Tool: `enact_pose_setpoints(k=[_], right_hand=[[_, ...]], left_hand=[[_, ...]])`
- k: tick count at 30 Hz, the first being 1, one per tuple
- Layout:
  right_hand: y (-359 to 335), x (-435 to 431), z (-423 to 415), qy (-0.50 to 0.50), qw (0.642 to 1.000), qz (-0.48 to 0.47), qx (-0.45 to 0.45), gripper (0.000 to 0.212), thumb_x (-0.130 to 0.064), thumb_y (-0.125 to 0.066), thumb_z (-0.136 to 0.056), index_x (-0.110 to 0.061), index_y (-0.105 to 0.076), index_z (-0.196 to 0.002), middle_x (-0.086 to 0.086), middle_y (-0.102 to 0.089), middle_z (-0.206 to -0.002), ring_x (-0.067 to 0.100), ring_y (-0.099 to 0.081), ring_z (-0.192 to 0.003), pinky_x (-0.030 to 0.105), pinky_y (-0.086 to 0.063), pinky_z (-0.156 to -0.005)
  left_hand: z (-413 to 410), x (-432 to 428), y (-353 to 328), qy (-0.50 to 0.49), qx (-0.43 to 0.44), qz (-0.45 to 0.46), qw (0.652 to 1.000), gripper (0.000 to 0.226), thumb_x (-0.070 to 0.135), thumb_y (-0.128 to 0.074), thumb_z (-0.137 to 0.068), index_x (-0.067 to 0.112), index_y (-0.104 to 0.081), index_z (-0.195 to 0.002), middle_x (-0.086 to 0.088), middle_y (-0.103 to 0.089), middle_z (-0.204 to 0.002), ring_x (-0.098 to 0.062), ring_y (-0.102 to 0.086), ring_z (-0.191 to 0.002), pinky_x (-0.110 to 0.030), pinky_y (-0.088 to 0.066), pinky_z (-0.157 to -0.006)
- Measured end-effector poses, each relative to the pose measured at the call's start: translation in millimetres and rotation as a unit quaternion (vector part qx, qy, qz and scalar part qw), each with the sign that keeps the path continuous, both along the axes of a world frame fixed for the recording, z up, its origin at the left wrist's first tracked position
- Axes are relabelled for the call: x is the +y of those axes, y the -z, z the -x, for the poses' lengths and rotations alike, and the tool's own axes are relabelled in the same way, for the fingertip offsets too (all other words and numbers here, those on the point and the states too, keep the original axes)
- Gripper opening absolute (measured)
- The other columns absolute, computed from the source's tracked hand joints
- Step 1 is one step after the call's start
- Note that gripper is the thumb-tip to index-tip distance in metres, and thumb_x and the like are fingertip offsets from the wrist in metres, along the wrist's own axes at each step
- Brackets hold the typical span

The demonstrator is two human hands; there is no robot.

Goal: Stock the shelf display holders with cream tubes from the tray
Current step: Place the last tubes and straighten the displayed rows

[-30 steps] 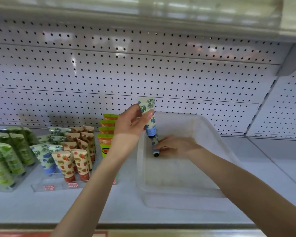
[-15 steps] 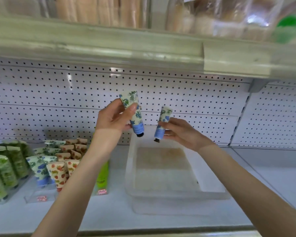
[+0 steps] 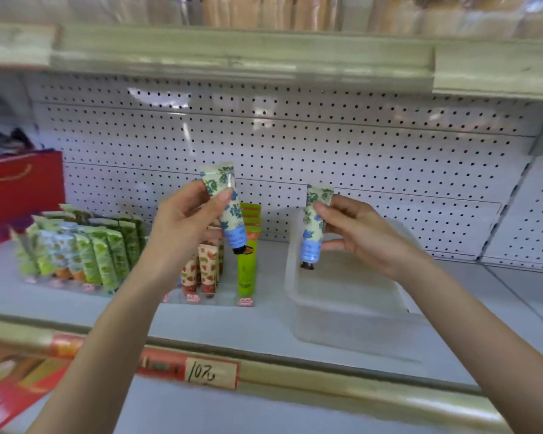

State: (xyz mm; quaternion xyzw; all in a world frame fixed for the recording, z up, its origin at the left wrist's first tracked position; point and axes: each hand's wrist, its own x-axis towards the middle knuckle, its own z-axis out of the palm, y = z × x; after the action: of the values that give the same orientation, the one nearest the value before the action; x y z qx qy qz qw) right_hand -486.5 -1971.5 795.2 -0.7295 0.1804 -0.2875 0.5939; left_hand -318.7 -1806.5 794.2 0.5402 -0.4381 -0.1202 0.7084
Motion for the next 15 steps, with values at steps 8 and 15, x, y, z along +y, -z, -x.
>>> enact_pose_setpoints(k=[8, 15], right_hand=[[2, 40, -59, -0.016, 1.0, 0.007, -0.013, 0.016, -0.022, -0.055, -0.09, -0.012, -0.058, -0.102, -0.001, -0.066, -0.089, 0.011, -0.065, -0.077, 0.023, -0.055, -0.06], [3, 83, -140, -0.003, 1.0, 0.01, -0.023, 0.04, -0.031, -0.062, -0.079, -0.004, -0.052, -0.107, 0.011, -0.048, -0.094, 0.015, -0.061, -0.081, 0.027, -0.057, -0.064]], left_hand=[[-60, 49, 7, -0.031, -0.003, 0.004, 1.0, 0.008, 0.022, -0.057, -0.088, 0.018, -0.063, -0.09, 0.001, -0.061, -0.083, -0.002, -0.061, -0.076, -0.021, -0.056, -0.064], [-128, 80, 7, -0.01, -0.022, -0.029, 0.999, 0.015, 0.021, -0.057, -0.09, 0.01, -0.063, -0.098, -0.007, -0.058, -0.091, 0.001, -0.061, -0.078, -0.021, -0.056, -0.065]])
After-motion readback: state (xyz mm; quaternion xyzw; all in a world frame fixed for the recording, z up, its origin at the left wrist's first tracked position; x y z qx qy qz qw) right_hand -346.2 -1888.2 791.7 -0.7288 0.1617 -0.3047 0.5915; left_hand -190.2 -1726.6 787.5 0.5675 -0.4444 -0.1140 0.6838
